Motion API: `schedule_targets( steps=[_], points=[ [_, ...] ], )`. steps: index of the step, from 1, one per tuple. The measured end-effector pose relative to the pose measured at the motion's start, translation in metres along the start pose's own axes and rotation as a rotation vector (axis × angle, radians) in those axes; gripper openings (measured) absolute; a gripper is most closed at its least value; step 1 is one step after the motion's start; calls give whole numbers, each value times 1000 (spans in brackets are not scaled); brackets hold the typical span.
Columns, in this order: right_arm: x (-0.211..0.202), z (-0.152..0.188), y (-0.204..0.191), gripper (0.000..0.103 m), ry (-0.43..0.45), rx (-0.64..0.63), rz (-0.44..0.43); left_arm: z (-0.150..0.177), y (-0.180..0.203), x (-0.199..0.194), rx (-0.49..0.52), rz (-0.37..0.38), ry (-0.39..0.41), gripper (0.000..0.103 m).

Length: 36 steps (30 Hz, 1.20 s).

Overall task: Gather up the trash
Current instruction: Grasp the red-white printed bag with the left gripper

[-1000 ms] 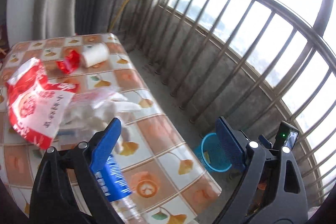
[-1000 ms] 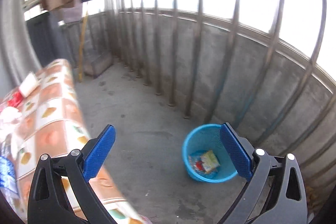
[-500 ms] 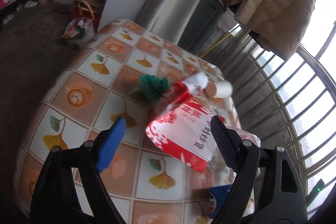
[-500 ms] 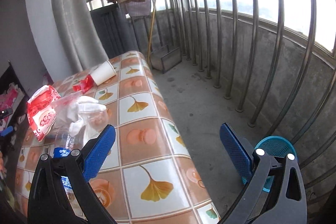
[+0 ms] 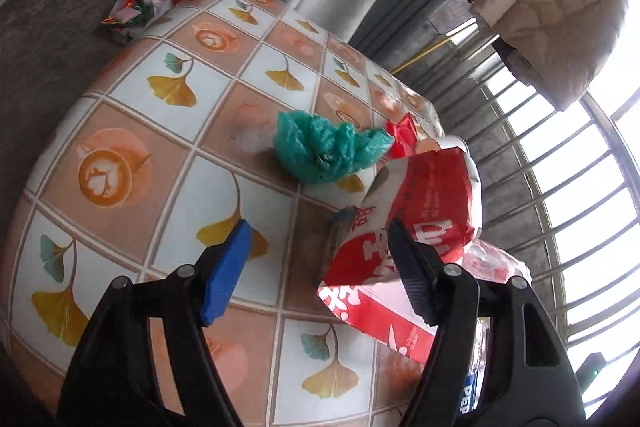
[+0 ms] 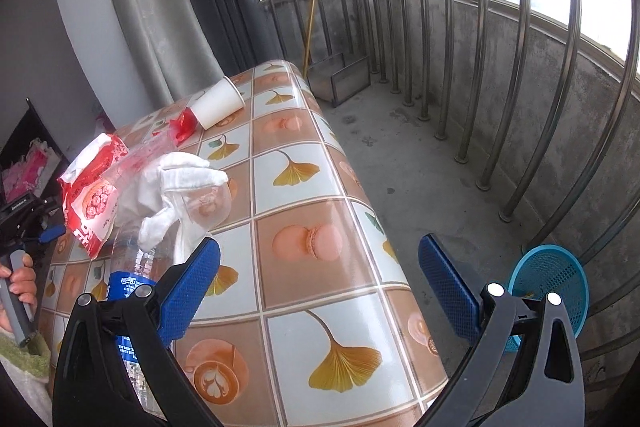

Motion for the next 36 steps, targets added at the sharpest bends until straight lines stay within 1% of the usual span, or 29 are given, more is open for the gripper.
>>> schedule_targets(
  steps=[2, 6, 8, 9, 11, 13, 16, 17, 18, 19, 20, 21, 23, 25, 26, 28, 29, 31, 32, 33, 36],
  points=[
    [5, 1, -3, 96, -13, -6, -4, 8, 7, -1, 48, 25, -20, 66],
    [13, 1, -8, 96, -26, -9, -14, 17, 15, 2, 116, 35, -56, 67],
    [13, -1, -10, 96, -24, -8, -18, 19, 17, -1, 141, 22, -33, 67],
    [13, -1, -10, 95, -22, -8, -19, 19, 20, -6, 166, 18, -8, 67],
    [13, -2, -10, 95, -20, -9, -16, 19, 28, -14, 232, 17, 44, 67],
    [13, -3, -9, 95, -23, -7, -13, 21, 37, -18, 299, 27, 77, 67],
    [17, -3, -7, 94, -32, 4, -14, 24, 45, -14, 376, -20, 88, 67],
    [17, -4, -7, 94, -34, 7, -16, 23, 45, -10, 394, -54, 90, 67],
    [18, -4, -7, 93, -37, 10, -19, 22, 44, -5, 407, -104, 87, 65],
    [17, -4, -8, 92, -38, 13, -23, 20, 41, 0, 412, -146, 80, 60],
    [17, -4, -9, 92, -37, 13, -25, 18, 38, 5, 407, -177, 70, 58],
    [17, -4, -10, 92, -36, 11, -26, 16, 33, 9, 386, -187, 58, 54],
    [16, -4, -12, 92, -35, 3, -27, 10, 24, 15, 314, -153, 33, 46],
    [17, -3, -14, 90, -38, -3, -27, 5, 17, 19, 265, -124, 22, 42],
    [17, -3, -14, 90, -41, -3, -27, 4, 15, 20, 253, -118, 20, 41],
    [19, -3, -15, 87, -49, 0, -33, 0, 12, 25, 231, -109, 14, 32],
    [20, -3, -15, 87, -54, 4, -36, -1, 11, 26, 221, -99, 12, 29],
    [21, -4, -17, 85, -59, 6, -40, -3, 10, 29, 210, -86, 15, 18],
    [21, -4, -18, 85, -60, 5, -40, -4, 9, 31, 207, -84, 16, 15],
    [22, -5, -19, 85, -60, 3, -41, -4, 8, 32, 202, -81, 18, 8],
    [23, -6, -23, 84, -59, -3, -42, -6, 8, 32, 178, -47, 31, 4]
  ],
)
Point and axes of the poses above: each gripper's, at about its wrist camera, not at the fingertips, and x roughly the way its jaws point, y to its right, z to its underside, the point moved 6 cm from there along x, roughly the way its jaws point, and after that the axes turned 2 degrees about -y, right-handed, at the moved point
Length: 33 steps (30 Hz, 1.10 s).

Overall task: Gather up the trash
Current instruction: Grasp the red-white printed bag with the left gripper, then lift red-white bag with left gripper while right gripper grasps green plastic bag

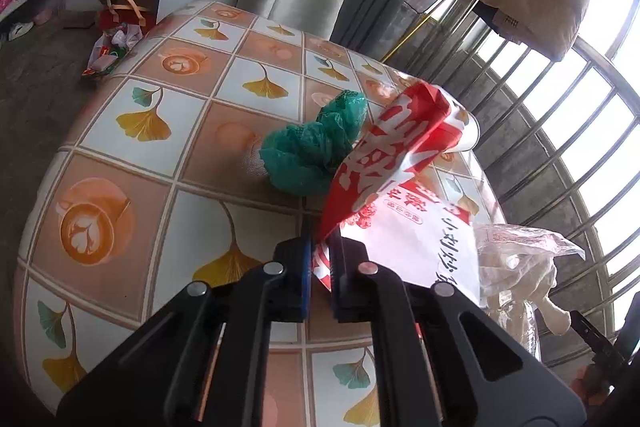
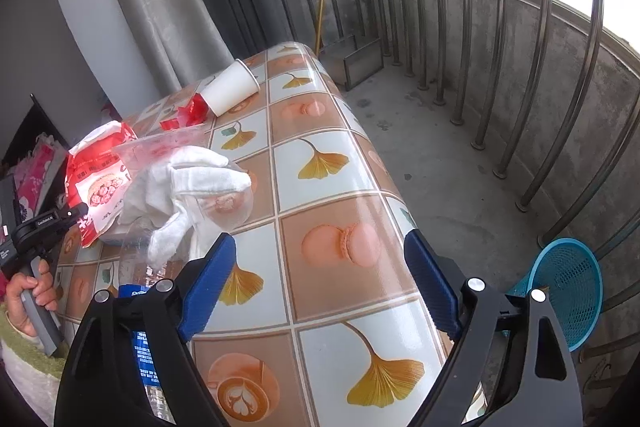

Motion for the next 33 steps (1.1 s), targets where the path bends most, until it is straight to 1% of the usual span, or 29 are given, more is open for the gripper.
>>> schedule_targets(
  steps=[2, 6, 10, 16, 20, 22, 25, 28, 29, 31, 33],
  points=[
    [1, 0, -2, 83, -3, -5, -1, -1, 0, -4, -14, 16, 16, 1],
    [0, -4, -5, 79, -1, -2, -13, -1, -1, -17, -53, 59, 50, 0],
    [-2, -12, -7, 76, 6, 9, -41, -2, -2, -38, -94, 131, 92, 0],
    [-6, -30, -14, 72, 1, 45, -149, -2, -3, -68, -146, 272, 140, 0],
    [-3, -46, -27, 71, -37, 57, -257, 3, -6, -87, -180, 332, 158, 0],
    [-3, -56, -35, 68, -55, 57, -297, 7, -11, -98, -188, 332, 172, 0],
    [-4, -73, -53, 68, -82, 47, -358, 15, -21, -117, -193, 315, 195, 0],
    [1, -93, -82, 68, -132, 14, -437, 25, -36, -130, -213, 286, 205, 0],
    [6, -100, -95, 68, -156, -4, -468, 28, -41, -133, -218, 278, 206, 0],
    [23, -111, -127, 68, -243, -60, -519, 35, -50, -137, -232, 268, 206, 0],
    [43, -117, -155, 68, -311, -100, -510, 41, -59, -140, -247, 259, 204, 0]
  ],
)
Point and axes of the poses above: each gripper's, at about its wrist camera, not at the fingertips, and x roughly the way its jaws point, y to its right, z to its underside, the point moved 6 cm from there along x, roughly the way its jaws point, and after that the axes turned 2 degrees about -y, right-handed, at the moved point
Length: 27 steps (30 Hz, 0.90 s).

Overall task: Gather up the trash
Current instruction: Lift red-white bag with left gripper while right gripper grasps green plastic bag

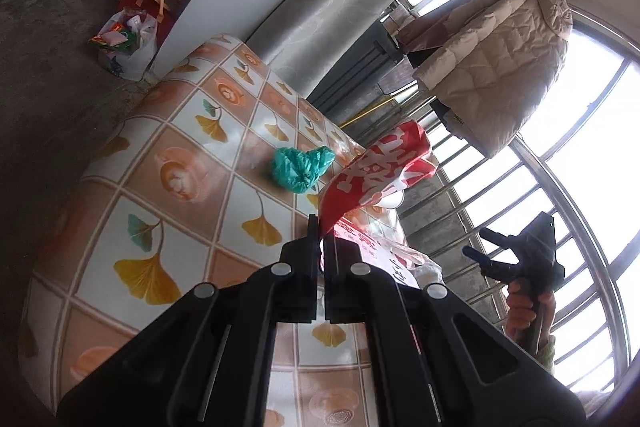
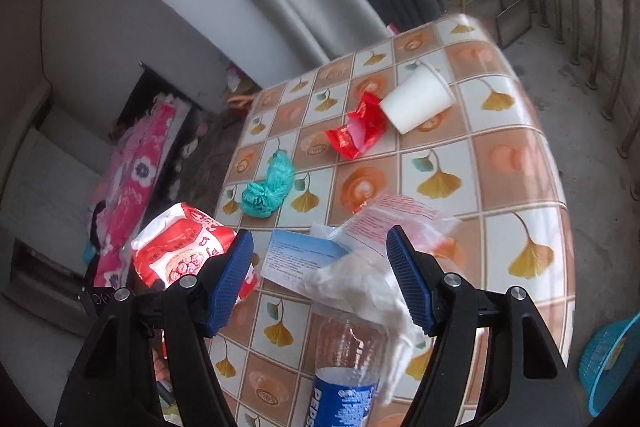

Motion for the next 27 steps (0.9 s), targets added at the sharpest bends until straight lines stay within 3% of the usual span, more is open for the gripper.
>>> schedule_targets(
  steps=[5, 11, 18, 23, 26, 27],
  points=[
    [68, -38, -31, 68, -124, -46, 23, 9, -17, -12, -25, -21, 16, 0],
    [142, -45, -73, 68, -292, -72, 12, 11, -37, -18, -38, -83, 17, 0],
    [219, -56, -78, 68, -381, 141, -19, 11, -54, -17, -63, -97, 10, 0],
    [257, -50, -60, 53, -422, 295, -20, 12, -56, -15, -64, -96, 7, 0],
    [265, -48, -53, 28, -418, 342, -49, 12, -57, -13, -62, -93, 8, 0],
    [265, -49, -51, 28, -404, 338, -44, 12, -57, -12, -62, -92, 7, 0]
  ],
)
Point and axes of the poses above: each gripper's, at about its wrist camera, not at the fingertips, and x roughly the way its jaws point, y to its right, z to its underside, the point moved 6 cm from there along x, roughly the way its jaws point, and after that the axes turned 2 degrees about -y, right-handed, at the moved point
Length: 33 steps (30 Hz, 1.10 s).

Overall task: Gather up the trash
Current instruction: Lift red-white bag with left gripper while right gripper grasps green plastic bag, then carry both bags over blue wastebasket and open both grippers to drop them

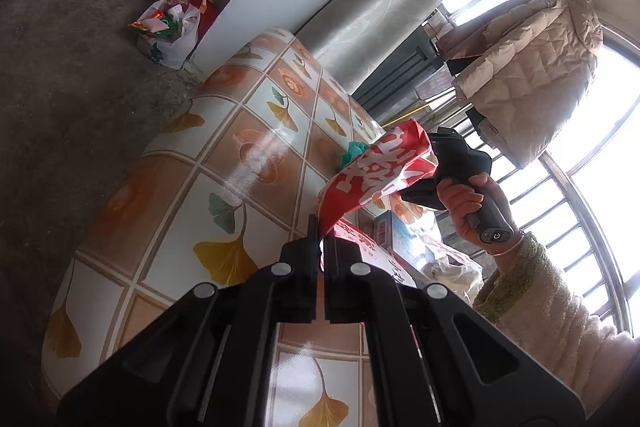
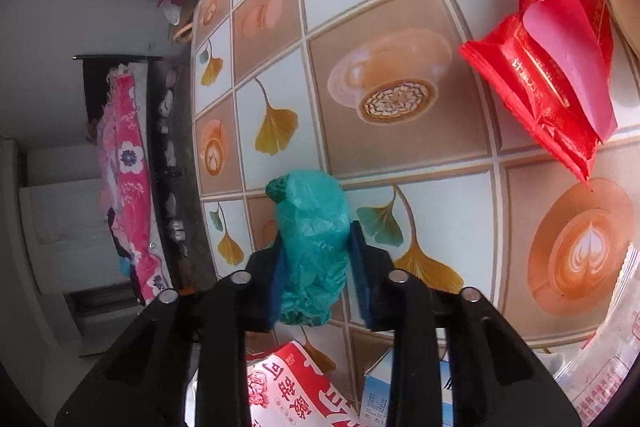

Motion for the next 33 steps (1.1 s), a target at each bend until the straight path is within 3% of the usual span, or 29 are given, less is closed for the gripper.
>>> schedule_targets(
  steps=[9, 14, 19, 21, 25, 33],
  points=[
    [-69, 13, -13, 24, 126, -84, -123, -11, 21, -14, 22, 65, 68, 0],
    [-133, 53, -20, 24, 176, -177, -233, -17, 53, -25, 50, 149, 99, 0],
    [-197, 104, 9, 24, 239, -190, -356, -12, 100, -24, 129, 221, 87, 0],
    [-222, 128, 36, 24, 266, -157, -457, -6, 119, -21, 160, 248, 71, 0],
    [-258, 179, 112, 24, 355, -40, -573, 15, 154, -3, 197, 294, -6, 0],
    [-306, 277, 259, 25, 552, 196, -738, 73, 234, 43, 286, 378, -206, 0]
  ],
)
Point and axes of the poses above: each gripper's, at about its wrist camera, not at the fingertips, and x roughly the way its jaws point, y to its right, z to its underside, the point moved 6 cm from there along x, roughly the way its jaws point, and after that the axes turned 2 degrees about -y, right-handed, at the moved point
